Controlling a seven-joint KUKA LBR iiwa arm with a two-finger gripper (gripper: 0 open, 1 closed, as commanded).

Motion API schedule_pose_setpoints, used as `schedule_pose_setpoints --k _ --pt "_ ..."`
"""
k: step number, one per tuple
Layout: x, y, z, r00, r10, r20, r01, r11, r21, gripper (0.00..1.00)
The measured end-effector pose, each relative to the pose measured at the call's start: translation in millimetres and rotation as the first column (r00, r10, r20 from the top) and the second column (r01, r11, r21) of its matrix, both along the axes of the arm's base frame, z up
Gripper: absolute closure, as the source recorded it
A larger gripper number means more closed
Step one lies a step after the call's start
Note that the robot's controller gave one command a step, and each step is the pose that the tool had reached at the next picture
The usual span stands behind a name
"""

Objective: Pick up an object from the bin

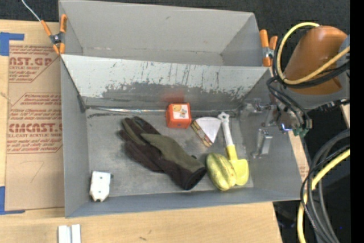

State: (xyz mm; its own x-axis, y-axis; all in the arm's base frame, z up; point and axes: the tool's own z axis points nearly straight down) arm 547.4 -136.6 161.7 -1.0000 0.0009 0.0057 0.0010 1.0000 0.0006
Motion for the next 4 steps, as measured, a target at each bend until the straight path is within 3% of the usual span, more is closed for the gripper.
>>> schedule_pose_setpoints --k 1,2,3,4 --pt "0.6 0 3 1.000 0.000 0.003 0.000 1.000 0.000 0.00" --pt "-32.5 14 -8 0.930 0.367 0.001 -0.367 0.930 0.003 0.00" --pt "-10.6 77 -58 0.997 0.082 0.004 -0.082 0.997 0.001 0.00" --pt "-26.6 92 -63 0.999 0.050 0.007 -0.050 0.999 0.000 0.00"
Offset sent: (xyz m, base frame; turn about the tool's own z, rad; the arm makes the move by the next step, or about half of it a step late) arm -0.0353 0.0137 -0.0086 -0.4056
